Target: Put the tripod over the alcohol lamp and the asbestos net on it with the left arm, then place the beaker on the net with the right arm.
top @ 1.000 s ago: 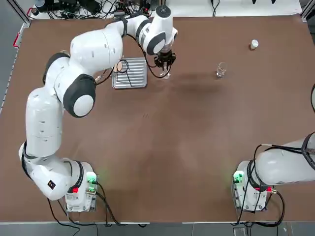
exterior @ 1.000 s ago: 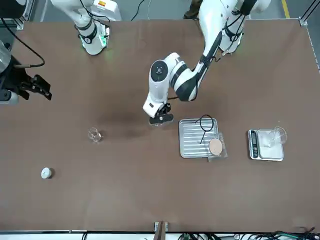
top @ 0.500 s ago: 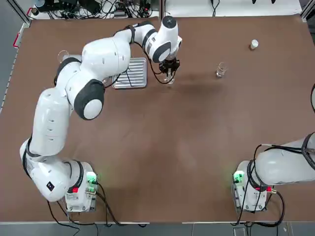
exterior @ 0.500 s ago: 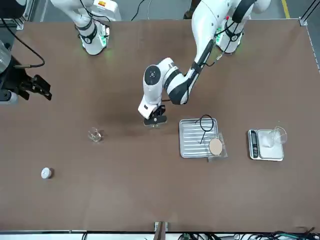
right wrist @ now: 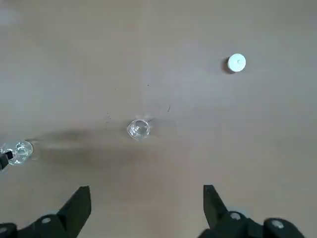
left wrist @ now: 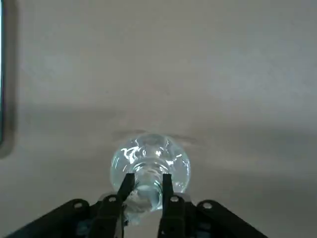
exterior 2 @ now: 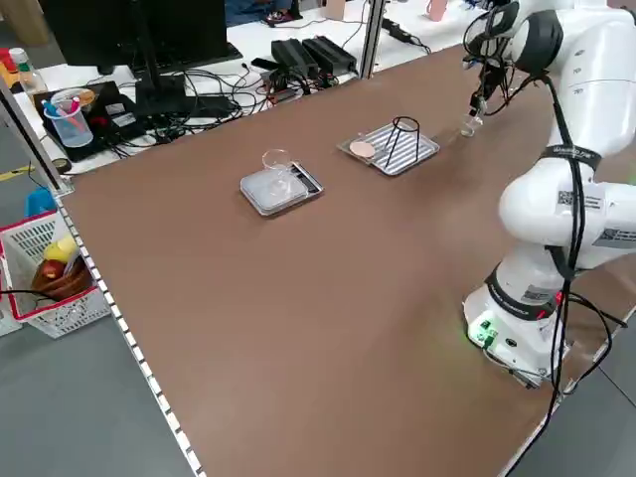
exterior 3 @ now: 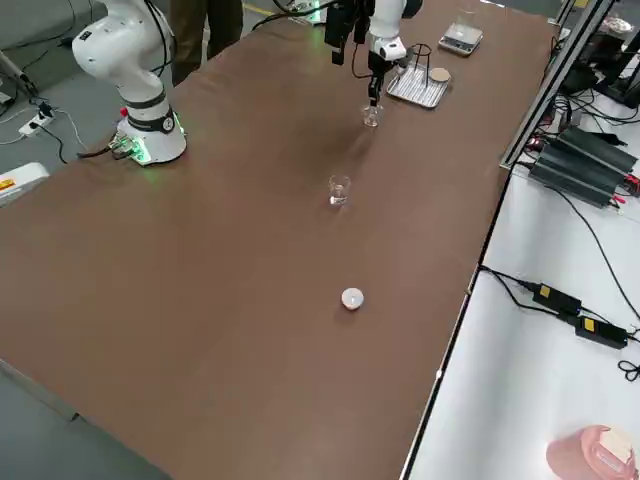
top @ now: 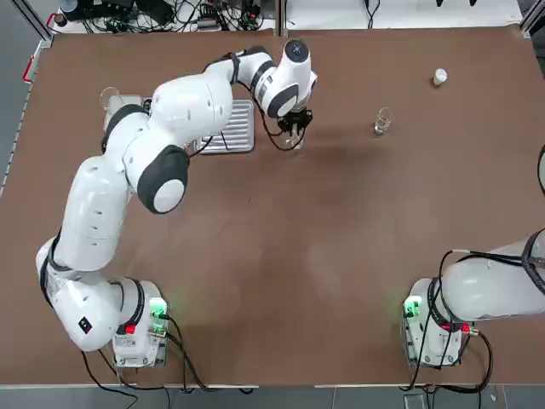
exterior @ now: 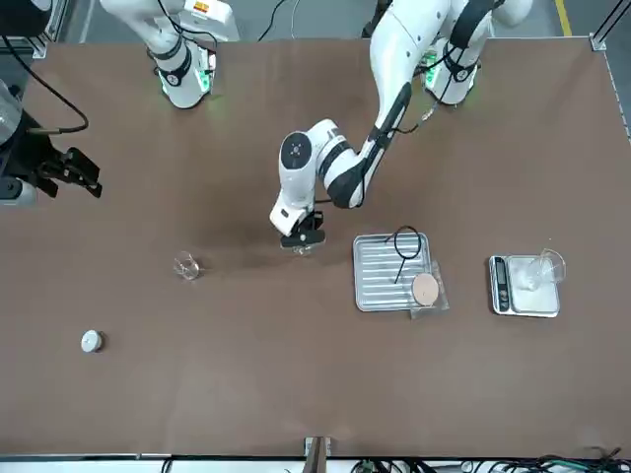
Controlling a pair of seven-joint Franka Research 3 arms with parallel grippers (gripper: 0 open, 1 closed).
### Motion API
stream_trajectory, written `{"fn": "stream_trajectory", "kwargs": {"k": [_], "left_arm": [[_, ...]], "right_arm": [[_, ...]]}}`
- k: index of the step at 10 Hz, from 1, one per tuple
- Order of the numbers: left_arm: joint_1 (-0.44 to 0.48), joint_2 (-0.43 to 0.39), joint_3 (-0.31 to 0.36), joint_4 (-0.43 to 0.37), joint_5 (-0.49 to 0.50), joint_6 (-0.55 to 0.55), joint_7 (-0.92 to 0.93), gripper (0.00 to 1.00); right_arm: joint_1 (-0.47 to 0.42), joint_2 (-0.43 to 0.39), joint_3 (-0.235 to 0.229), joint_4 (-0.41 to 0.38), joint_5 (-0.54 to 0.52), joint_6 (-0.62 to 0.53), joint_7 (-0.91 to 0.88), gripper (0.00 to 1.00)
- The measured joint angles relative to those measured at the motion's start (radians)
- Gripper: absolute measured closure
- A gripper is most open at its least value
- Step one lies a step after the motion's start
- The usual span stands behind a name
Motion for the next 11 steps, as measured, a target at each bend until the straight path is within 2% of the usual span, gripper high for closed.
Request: {"fn": "stream_trajectory", "kwargs": {"k": [2, 3, 5, 8, 10, 11], "left_arm": [[-0.005, 0.0, 0.007, 0.006, 0.0, 0.001, 0.0, 0.69], [-0.005, 0.0, 0.01, 0.012, 0.0, 0.001, 0.0, 0.63], [-0.002, -0.004, 0.012, 0.023, 0.0, -0.003, 0.0, 0.36], [0.015, -0.048, 0.012, 0.038, -0.01, -0.07, 0.0, 0.35], [0.068, -0.137, 0.011, 0.035, -0.025, -0.143, 0.003, 0.37], [0.095, -0.189, 0.012, -0.001, -0.026, -0.173, 0.011, 0.4]], "right_arm": [[0.0, 0.0, 0.0, 0.0, 0.0, 0.0, 0.0, 0.0], [0.0, 0.0, 0.0, 0.0, 0.0, 0.0, 0.0, 0.0], [0.0, 0.0, 0.0, 0.0, 0.0, 0.0, 0.0, 0.0], [0.0, 0.0, 0.0, 0.0, 0.0, 0.0, 0.001, 0.0], [-0.001, 0.0, -0.001, 0.0, 0.0, 0.001, 0.001, 0.0], [-0.001, 0.0, -0.001, 0.0, 0.0, 0.0, 0.001, 0.0]]}}
